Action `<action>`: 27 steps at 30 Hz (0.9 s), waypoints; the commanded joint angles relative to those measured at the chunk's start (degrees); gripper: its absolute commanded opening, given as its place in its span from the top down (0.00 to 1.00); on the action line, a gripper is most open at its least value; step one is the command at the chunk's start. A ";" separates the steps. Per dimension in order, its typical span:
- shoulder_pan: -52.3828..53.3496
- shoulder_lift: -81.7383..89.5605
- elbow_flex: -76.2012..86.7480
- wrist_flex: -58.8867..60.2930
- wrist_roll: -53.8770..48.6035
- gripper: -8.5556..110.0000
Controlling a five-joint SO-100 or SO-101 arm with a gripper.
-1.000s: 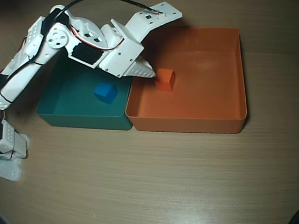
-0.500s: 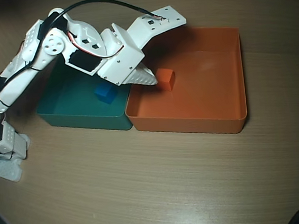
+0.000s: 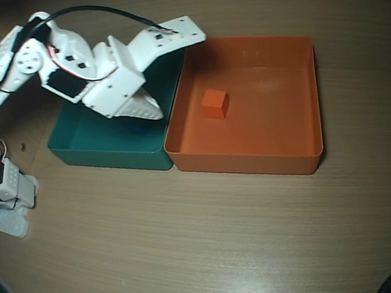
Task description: Grasp a cube and put it in the box.
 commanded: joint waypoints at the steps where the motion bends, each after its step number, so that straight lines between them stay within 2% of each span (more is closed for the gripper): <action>1: -0.35 11.51 4.31 -0.62 -0.26 0.98; 9: -0.79 20.83 12.83 -0.62 -0.26 0.98; 27: -0.18 22.85 13.01 -0.53 -0.18 0.98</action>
